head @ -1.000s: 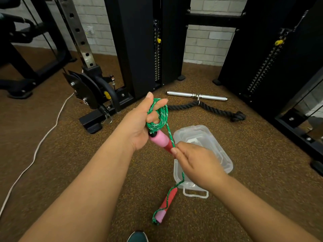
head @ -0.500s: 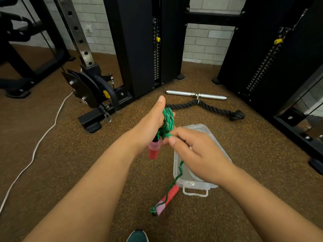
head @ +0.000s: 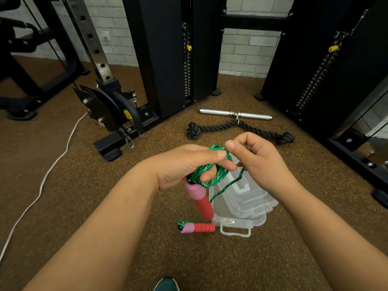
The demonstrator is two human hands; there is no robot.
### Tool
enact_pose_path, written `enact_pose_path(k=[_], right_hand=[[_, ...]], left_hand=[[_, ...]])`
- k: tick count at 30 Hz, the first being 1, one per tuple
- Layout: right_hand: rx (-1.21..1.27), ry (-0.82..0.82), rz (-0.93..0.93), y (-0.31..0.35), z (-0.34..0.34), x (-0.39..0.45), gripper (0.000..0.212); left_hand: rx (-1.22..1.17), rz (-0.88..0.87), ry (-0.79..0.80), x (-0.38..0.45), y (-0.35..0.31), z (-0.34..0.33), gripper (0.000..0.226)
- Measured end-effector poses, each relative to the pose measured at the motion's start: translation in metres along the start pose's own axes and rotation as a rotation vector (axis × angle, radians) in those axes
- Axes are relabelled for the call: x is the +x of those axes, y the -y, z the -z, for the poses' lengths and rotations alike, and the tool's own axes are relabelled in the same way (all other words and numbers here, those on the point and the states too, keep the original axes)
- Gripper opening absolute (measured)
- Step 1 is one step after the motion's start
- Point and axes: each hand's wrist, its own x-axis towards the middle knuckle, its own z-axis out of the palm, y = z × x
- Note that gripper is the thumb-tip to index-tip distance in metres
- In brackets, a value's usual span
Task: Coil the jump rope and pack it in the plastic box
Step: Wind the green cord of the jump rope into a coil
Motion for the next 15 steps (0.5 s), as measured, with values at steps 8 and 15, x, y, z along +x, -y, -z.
enact_pose_path(k=[8,15], right_hand=[[-0.006,0.081,-0.097,-0.024,-0.006,-0.006,0.022],[-0.035,0.034,-0.125,-0.028,-0.011,-0.006,0.028]], left_hand=[[-0.471,-0.124,-0.281,-0.005,-0.006,0.012,0.037],[-0.636,-0.168,-0.372,-0.002,-0.004,0.015,0.037]])
